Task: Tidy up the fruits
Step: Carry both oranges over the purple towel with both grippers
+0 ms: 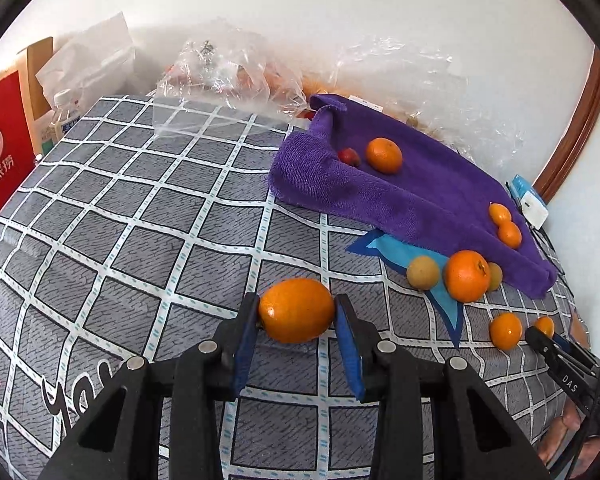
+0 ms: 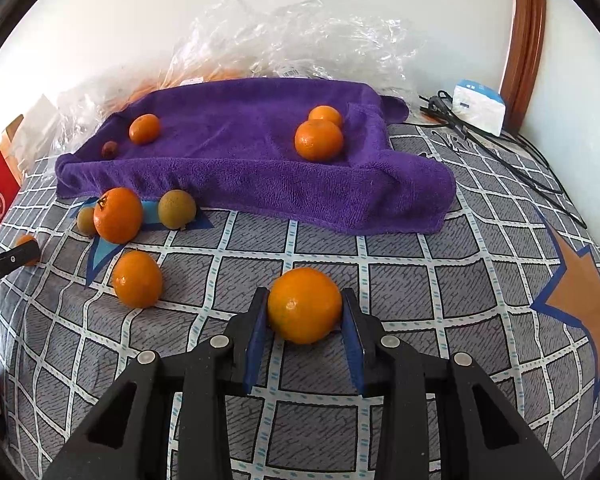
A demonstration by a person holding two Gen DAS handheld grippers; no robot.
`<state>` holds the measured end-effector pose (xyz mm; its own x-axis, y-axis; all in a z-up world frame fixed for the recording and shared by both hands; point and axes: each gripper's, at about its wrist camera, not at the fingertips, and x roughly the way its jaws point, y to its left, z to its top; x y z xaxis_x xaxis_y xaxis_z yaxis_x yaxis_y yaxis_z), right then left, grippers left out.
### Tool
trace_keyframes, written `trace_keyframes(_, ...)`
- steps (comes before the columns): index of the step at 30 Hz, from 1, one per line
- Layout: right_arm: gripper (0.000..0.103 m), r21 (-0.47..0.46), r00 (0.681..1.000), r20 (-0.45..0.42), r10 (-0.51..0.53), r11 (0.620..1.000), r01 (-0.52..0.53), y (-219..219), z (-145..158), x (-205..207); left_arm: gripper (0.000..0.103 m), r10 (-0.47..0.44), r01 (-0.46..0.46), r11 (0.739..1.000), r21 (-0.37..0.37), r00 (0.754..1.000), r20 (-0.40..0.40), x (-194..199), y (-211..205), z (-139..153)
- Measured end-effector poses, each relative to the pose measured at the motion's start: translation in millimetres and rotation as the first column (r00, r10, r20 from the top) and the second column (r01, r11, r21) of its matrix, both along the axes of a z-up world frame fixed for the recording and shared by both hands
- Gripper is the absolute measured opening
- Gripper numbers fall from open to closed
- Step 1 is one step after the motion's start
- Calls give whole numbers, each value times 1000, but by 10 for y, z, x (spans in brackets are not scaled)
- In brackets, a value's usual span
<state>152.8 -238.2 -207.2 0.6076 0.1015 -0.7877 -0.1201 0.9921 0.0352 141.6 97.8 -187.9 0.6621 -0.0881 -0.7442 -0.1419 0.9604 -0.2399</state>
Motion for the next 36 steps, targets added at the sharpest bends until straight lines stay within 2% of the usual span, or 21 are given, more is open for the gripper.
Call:
trace_keyframes(8, 36, -18, 1000, 1, 3, 1000, -3, 8, 7, 1, 36, 5, -5, 1000, -27, 1000, 3, 8, 7, 3)
trace_keyframes(12, 36, -13, 1000, -3, 7, 1000, -7, 1, 10, 2, 36, -4, 4, 1000, 4, 1000, -7, 19, -36, 15)
trace_keyframes(16, 40, -4, 1000, -7, 12, 1000, -12, -3, 8, 15, 36, -3, 3, 1000, -9, 1000, -2, 14, -15, 20)
trace_keyframes(20, 36, -3, 1000, 2, 13, 1000, -13, 5, 12, 7, 35, 5, -5, 1000, -25, 1000, 7, -4, 12, 26)
trace_keyframes(36, 35, 82, 997, 78, -26, 996, 20, -143, 135, -94, 35, 30, -28, 999, -20, 995, 95, -95, 26, 139)
